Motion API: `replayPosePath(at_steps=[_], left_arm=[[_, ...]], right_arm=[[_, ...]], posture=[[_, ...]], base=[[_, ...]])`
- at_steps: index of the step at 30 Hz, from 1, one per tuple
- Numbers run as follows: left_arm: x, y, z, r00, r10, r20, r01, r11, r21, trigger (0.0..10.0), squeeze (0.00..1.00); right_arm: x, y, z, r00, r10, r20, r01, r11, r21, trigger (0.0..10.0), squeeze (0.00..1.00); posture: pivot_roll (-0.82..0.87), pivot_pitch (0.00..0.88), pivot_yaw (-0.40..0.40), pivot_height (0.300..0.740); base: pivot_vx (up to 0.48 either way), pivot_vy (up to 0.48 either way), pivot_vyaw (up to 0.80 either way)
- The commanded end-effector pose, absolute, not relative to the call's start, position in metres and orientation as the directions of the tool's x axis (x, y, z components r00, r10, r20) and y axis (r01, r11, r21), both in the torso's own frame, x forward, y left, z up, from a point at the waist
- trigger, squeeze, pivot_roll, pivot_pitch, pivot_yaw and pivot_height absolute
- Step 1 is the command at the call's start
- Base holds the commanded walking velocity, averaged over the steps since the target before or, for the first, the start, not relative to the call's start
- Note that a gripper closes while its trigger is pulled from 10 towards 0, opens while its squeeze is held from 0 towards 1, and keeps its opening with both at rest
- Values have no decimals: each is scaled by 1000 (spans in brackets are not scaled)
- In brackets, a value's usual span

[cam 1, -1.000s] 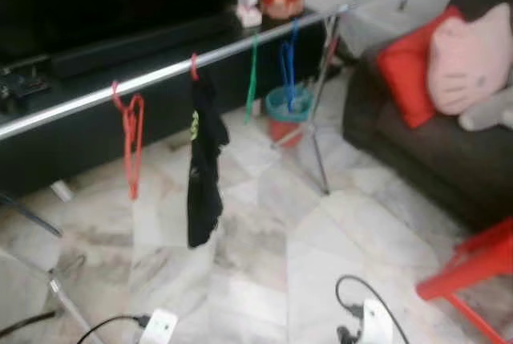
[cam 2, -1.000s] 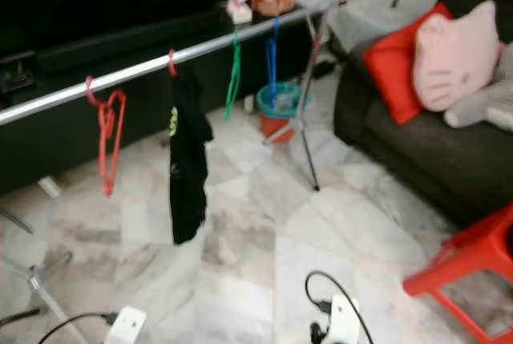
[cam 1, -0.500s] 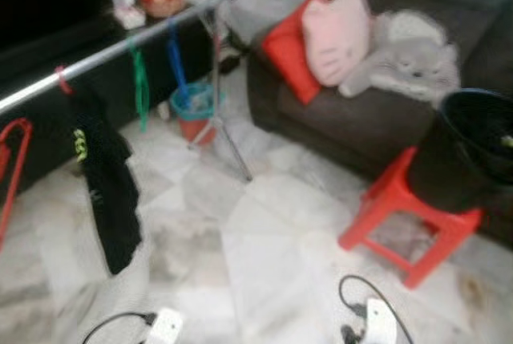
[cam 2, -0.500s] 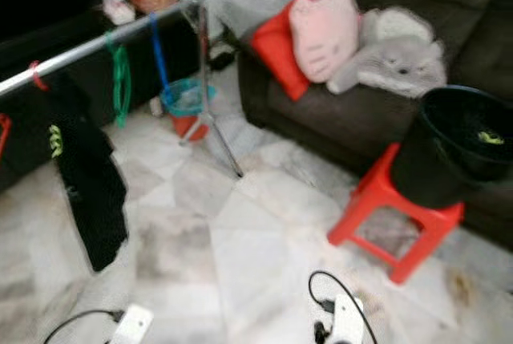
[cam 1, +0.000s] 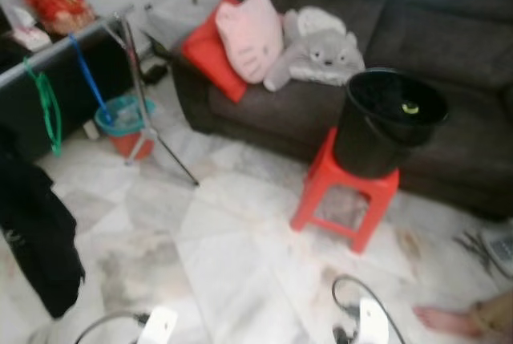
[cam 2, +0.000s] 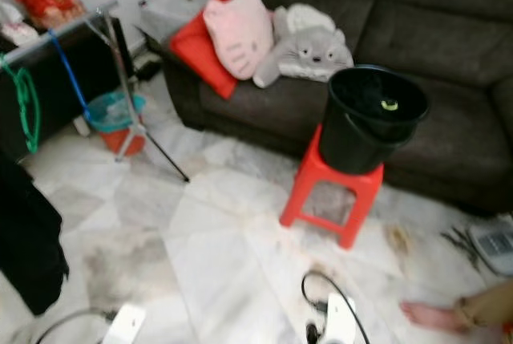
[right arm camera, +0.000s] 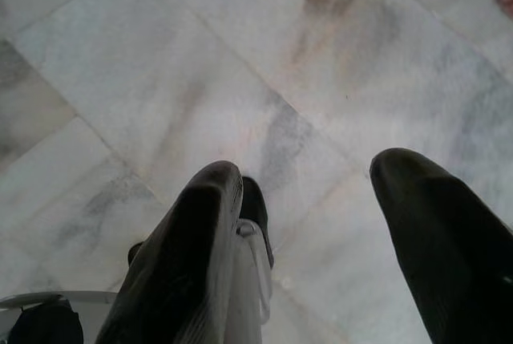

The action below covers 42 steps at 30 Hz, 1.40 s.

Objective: Hang hanger

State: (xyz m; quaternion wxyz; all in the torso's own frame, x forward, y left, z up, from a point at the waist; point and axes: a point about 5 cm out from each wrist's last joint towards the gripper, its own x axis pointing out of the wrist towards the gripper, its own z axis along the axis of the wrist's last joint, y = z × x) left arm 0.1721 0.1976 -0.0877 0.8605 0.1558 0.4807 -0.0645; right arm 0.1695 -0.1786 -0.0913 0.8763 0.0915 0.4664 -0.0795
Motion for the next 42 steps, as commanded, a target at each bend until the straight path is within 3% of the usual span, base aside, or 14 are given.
replayPosePath(at_steps=[1,11,20,25,42], left_arm=[[170,197,-89,521,36,-853,254,948,194,10000,0],[169,196,-89,520,32,-853,267,943,198,10000,0],[168,198,-89,521,38,-853,266,942,204,10000,0],[168,198,-90,518,37,-855,273,940,205,10000,0],[162,198,-92,498,43,-866,274,940,204,10000,0]], right_arm=[[168,-181,-92,548,-63,-834,232,969,80,10000,0],[169,-182,-91,562,-71,-824,244,966,83,10000,0],[169,-181,-91,566,-73,-821,256,962,91,10000,0],[169,-181,-90,572,-81,-816,256,963,84,10000,0],[170,-182,-90,588,-86,-804,254,964,82,10000,0]], posture=[[118,53,-46,736],[116,55,-48,736],[118,54,-48,736],[117,52,-46,736],[112,53,-47,736]], base=[[0,0,-694],[24,0,-470],[297,0,0],[310,0,-764],[316,0,0]])
